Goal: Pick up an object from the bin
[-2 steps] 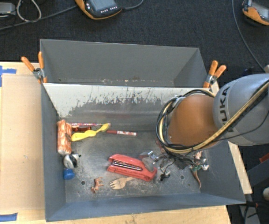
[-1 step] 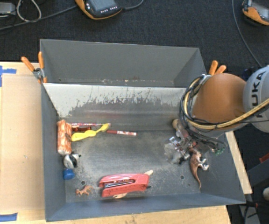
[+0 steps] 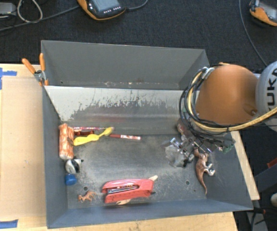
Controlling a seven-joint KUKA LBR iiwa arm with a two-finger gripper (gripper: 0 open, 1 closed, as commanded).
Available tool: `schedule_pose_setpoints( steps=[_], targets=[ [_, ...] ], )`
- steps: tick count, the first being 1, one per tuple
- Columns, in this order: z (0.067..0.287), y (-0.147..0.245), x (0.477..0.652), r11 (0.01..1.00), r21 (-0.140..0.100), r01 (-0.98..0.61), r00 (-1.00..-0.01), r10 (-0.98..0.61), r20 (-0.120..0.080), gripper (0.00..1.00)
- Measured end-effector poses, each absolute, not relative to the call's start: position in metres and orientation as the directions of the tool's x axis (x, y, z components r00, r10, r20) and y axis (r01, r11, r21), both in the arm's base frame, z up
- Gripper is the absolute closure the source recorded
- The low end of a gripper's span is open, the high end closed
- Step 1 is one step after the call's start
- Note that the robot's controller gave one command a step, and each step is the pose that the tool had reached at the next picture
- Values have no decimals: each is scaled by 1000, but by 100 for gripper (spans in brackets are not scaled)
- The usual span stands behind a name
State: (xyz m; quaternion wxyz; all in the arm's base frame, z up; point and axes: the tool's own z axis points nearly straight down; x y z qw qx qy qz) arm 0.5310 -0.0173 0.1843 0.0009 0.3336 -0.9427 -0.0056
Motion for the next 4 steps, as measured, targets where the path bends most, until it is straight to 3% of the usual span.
schedule_pose_setpoints(
  steps=[1, 2, 3, 4],
  targets=[
    [118, -22, 512, 888, 3, -460, -888, -460, -4, 100],
    [123, 40, 498, 879, 5, -477, -879, -477, -8, 100],
    [101, 64, 484, 891, 7, -454, -891, -454, 5, 0],
    [101, 64, 483, 890, 7, -455, -890, -455, 7, 0]
  ],
)
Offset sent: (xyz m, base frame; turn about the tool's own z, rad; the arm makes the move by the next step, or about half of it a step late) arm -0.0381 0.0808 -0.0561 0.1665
